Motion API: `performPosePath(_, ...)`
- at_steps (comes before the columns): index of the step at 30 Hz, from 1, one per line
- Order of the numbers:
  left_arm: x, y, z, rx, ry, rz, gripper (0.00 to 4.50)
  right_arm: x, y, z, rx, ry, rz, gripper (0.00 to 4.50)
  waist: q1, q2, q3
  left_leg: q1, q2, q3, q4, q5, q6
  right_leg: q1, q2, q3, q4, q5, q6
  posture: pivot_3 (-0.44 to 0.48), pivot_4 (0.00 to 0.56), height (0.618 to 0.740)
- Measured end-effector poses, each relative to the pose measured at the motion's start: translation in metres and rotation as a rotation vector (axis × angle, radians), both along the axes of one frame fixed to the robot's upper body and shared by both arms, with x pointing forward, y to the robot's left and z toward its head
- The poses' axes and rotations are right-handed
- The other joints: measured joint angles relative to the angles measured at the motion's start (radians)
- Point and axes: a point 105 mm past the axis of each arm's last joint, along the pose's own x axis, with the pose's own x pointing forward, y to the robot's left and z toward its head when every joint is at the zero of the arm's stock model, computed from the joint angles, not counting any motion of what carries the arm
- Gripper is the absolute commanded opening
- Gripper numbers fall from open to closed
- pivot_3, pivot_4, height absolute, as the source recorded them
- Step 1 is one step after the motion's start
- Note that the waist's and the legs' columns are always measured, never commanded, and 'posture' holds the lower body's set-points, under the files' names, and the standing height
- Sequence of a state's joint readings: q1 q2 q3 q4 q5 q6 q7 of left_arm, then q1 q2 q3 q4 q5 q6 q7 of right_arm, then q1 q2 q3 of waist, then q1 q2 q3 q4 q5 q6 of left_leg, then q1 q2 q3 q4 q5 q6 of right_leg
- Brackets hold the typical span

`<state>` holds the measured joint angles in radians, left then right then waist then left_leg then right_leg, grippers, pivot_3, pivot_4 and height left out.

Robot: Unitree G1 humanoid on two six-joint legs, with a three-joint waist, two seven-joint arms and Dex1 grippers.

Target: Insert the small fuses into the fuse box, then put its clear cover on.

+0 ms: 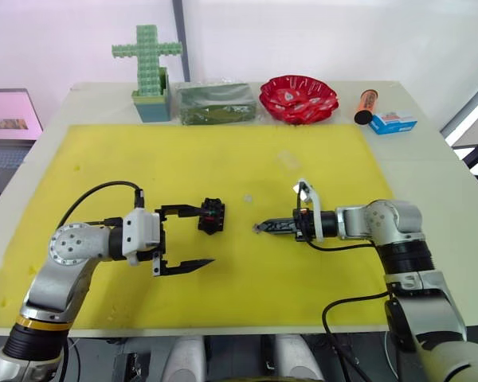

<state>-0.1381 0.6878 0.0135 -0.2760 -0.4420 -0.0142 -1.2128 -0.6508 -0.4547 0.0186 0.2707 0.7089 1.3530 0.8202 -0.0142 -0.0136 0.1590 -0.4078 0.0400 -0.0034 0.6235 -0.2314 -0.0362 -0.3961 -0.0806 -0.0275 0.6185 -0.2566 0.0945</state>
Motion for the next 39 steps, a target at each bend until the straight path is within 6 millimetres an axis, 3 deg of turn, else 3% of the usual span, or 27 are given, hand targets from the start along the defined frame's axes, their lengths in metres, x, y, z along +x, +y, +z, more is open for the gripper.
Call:
performPosePath(1, 0.0, 0.0, 0.0, 0.002, 0.0, 0.001, 4.5, 0.0, 0.001, 0.0, -0.002, -0.002, 0.005, 0.02, 0.0, 0.0, 0.0, 0.0, 0.0, 0.0, 0.0, 0.0, 0.0, 0.0, 0.0, 0.0, 0.0, 0.0, 0.0, 0.0, 0.15, 0.74)
performPosePath(10, -0.001, 0.001, -0.005, 0.004, 0.016, 0.019, 4.5, -0.002, 0.001, 0.0, -0.008, -0.023, 0.02, 0.02, 0.001, -0.002, -0.002, 0.001, 0.0, 0.0, 0.002, 0.0, 0.0, 0.001, 0.0, 0.0, 0.0, -0.001, -0.001, 0.0, 0.15, 0.74)
performPosePath(14, 0.0, 0.003, -0.008, -0.03, 0.062, 0.076, 4.5, -0.004, 0.005, 0.011, -0.038, -0.111, 0.054, 0.02, 0.001, -0.002, -0.001, 0.0, 0.0, 0.0, 0.002, 0.0, 0.0, 0.0, 0.0, 0.0, 0.001, 0.0, 0.0, 0.0, 0.15, 0.74)
performPosePath(17, -0.006, 0.011, -0.015, -0.06, 0.102, 0.142, 4.5, 0.002, 0.017, 0.043, -0.072, -0.314, 0.079, 0.02, -0.004, 0.0, 0.0, -0.001, 0.001, 0.001, 0.0, 0.0, 0.0, -0.002, 0.0, 0.001, 0.001, 0.0, 0.0, 0.0, 0.15, 0.74)
performPosePath(21, -0.007, 0.026, -0.021, -0.112, 0.134, 0.279, 4.5, 0.011, 0.047, 0.115, -0.143, -0.723, 0.093, 0.02, 0.0, 0.0, 0.0, -0.001, 0.002, 0.0, -0.001, 0.0, 0.0, -0.004, 0.001, 0.0, 0.003, 0.0, -0.001, 0.0, 0.15, 0.74)
performPosePath(23, -0.003, 0.033, -0.019, -0.132, 0.121, 0.342, 4.5, 0.012, 0.056, 0.131, -0.189, -0.819, 0.103, 0.02, 0.007, -0.001, -0.001, -0.001, 0.002, 0.0, -0.001, 0.0, 0.0, -0.003, 0.001, -0.001, 0.002, -0.001, -0.002, 0.0, 0.15, 0.74)
performPosePath(26, 0.003, 0.041, -0.018, -0.177, 0.108, 0.428, 4.5, 0.019, 0.065, 0.125, -0.314, -0.93, 0.135, 0.02, 0.007, -0.001, -0.001, -0.001, 0.001, 0.0, 0.0, 0.0, 0.0, -0.001, -0.001, 0.0, 0.0, -0.002, -0.005, 0.0, 0.15, 0.74)
performPosePath(29, 0.009, 0.043, -0.02, -0.247, 0.128, 0.516, 4.5, 0.025, 0.068, 0.11, -0.488, -1.079, 0.272, 0.02, 0.003, -0.001, 0.0, -0.001, 0.0, 0.001, 0.001, 0.0, 0.0, -0.001, -0.002, 0.001, -0.001, -0.002, -0.005, 0.0, 0.15, 0.74)
performPosePath(36, 0.016, 0.024, -0.031, -0.312, 0.151, 0.573, 4.5, 0.014, 0.088, 0.116, -0.467, -1.121, 0.429, 0.02, 0.002, -0.001, -0.001, -0.001, 0.001, 0.0, 0.0, 0.0, 0.0, -0.002, 0.0, 0.0, 0.002, 0.0, -0.001, 0.0, 0.15, 0.74)
performPosePath(39, 0.015, 0.016, -0.042, -0.302, 0.179, 0.568, 4.5, 0.015, 0.095, 0.107, -0.481, -1.106, 0.464, 0.02, 0.001, -0.001, -0.001, 0.0, 0.001, 0.0, 0.0, 0.0, 0.0, -0.002, 0.0, 0.0, 0.002, -0.001, -0.002, 0.0, 0.15, 0.74)
